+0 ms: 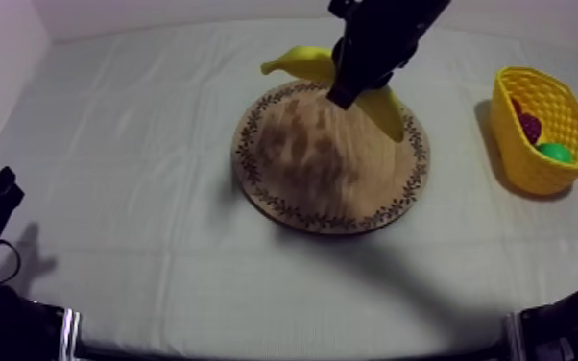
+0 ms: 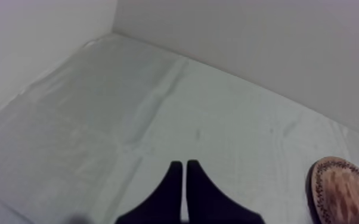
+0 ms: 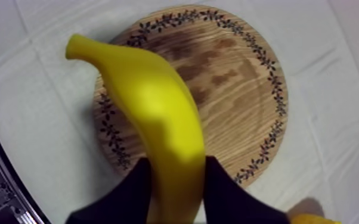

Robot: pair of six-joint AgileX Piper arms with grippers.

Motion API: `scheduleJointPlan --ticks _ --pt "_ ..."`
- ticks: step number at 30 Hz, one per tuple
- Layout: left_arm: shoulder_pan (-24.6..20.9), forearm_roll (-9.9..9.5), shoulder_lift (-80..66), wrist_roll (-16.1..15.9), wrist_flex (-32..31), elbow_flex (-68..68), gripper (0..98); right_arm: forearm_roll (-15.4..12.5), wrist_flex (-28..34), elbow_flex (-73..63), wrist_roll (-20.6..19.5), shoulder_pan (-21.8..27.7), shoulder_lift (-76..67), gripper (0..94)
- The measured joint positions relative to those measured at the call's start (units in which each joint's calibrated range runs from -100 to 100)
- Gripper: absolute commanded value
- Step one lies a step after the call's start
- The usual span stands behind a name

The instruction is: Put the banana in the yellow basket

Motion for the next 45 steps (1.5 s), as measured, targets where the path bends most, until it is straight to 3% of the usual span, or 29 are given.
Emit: scheduleJointPlan --ticks 13,24,35,45 --pt "0.0 0.0 0.0 0.0 0.0 0.0 0.1 0.5 1.7 0.9 -0.3 7.3 -5.9 21.9" --pt "0.0 0.0 0.0 0.0 0.0 0.0 0.1 -0.1 3.5 4.9 1.6 18.7 -10.9 21.9" --pt "0.0 0.0 0.0 0.0 0.0 0.0 0.1 0.8 3.7 9.7 4.5 32.1 -13.9 23.2" --pt "0.0 0.0 0.0 0.0 0.0 0.0 0.1 2.4 3.5 10.5 5.9 40.7 -14.5 23.9"
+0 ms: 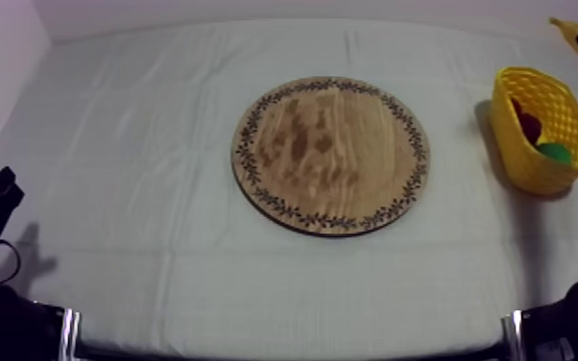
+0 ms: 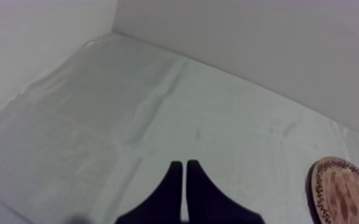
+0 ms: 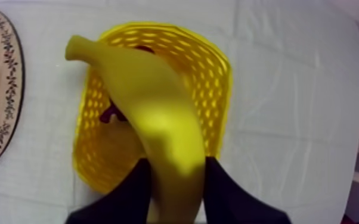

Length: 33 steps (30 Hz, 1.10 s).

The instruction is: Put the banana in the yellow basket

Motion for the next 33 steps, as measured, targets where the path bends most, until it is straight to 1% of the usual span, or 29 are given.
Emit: scheduleJointPlan --ticks 3,11,24,28,33 --pt "0.0 0.0 0.0 0.0 0.0 0.0 0.1 0.2 -0.2 0.0 0.0 0.8 0.3 24.1" --pt "0.0 0.0 0.0 0.0 0.0 0.0 0.1 0.3 -1.2 0.4 -0.6 0.6 3.7 24.6" --pt "0.0 0.0 0.0 0.0 0.0 0.0 0.1 1.4 -8.8 2.6 -3.7 -0.1 15.8 28.2" --pt "0.0 0.0 0.0 0.0 0.0 0.0 0.1 2.7 -12.0 4.6 -4.9 -0.1 19.6 29.4" --pt "0.0 0.0 0.0 0.0 0.0 0.0 0.1 3.2 -15.2 5.2 -6.4 0.2 23.7 31.2"
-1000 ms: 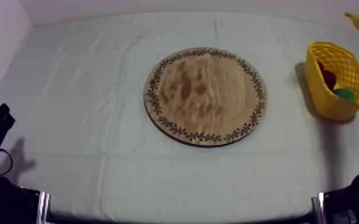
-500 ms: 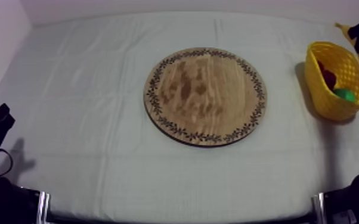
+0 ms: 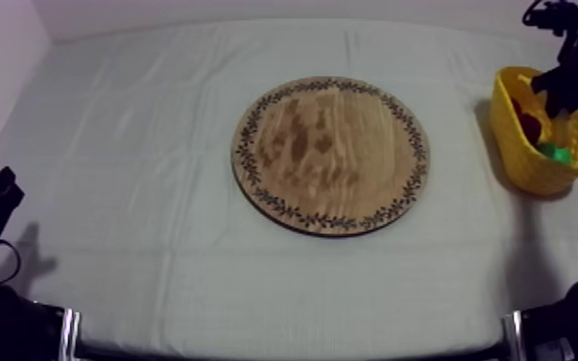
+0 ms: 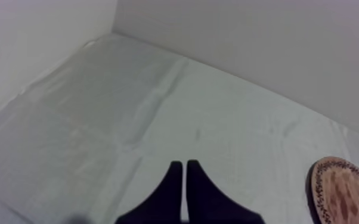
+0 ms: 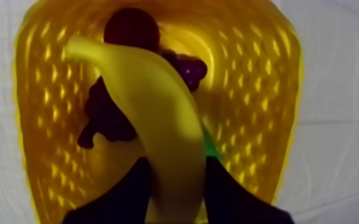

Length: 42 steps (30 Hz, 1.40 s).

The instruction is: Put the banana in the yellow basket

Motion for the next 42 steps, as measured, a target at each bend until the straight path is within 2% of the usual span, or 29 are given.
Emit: scheduleJointPlan --ticks 3,14,18,22,27,31,36,42 --pt "0.0 0.0 0.0 0.0 0.0 0.0 0.1 0.2 -0.6 -0.4 -0.2 0.2 1.5 37.8" --pt "0.0 0.0 0.0 0.0 0.0 0.0 0.1 0.1 -0.4 -1.4 -0.3 -0.1 2.7 76.1" --pt "0.0 0.0 0.0 0.0 0.0 0.0 0.1 0.1 -0.1 -1.4 -0.3 -0.3 2.0 83.7" --pt "0.0 0.0 0.0 0.0 0.0 0.0 0.1 -0.2 0.1 -1.3 -0.3 -0.4 1.1 86.5" --pt "0.0 0.0 0.0 0.0 0.0 0.0 0.1 -0.2 0.3 -0.6 -0.8 -0.3 -1.2 83.2" --pt "0.0 0.0 0.0 0.0 0.0 0.0 0.1 -0.2 0.7 0.5 -1.0 -0.5 -4.4 75.3" --pt "0.0 0.0 0.0 0.0 0.0 0.0 0.1 -0.1 -0.5 3.6 -1.6 -0.7 -10.1 62.5" --pt "0.0 0.0 0.0 0.0 0.0 0.0 0.1 -0.6 -3.9 9.3 -1.4 -1.4 -18.3 39.6"
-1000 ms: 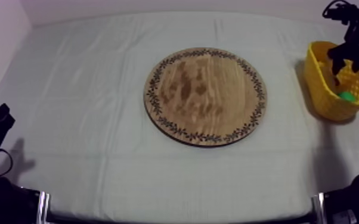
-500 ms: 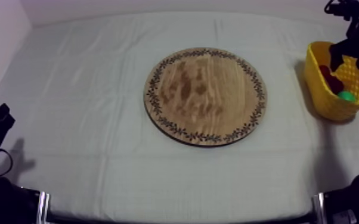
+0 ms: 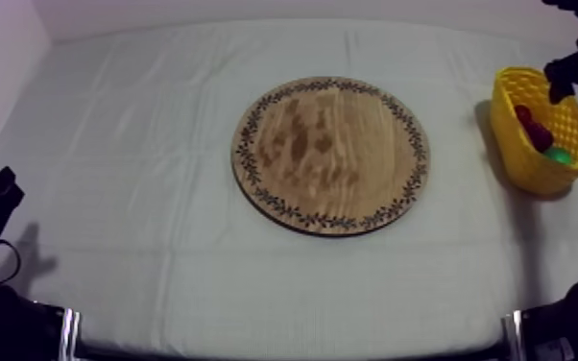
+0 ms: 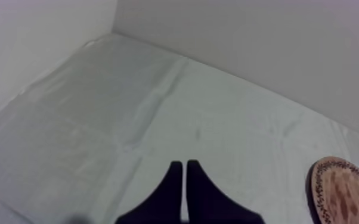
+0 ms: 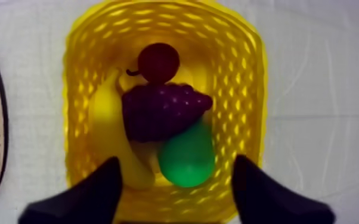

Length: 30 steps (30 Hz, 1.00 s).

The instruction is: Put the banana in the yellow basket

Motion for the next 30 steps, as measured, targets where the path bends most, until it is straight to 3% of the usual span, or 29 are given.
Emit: scheduleJointPlan --ticks 10,19,24,30 --pt "0.0 0.0 0.0 0.0 0.0 0.0 0.1 1.5 -10.0 12.7 -5.9 -2.6 -13.1 14.6" --pt "0.0 0.0 0.0 0.0 0.0 0.0 0.1 -2.0 -24.5 26.2 -6.2 -2.3 -23.9 2.8" --pt "0.0 0.0 0.0 0.0 0.0 0.0 0.1 -6.7 -29.5 31.7 -4.1 -2.6 -30.1 0.8" --pt "0.0 0.0 0.0 0.0 0.0 0.0 0.1 -15.6 -33.8 40.1 4.1 -2.7 -39.8 0.3"
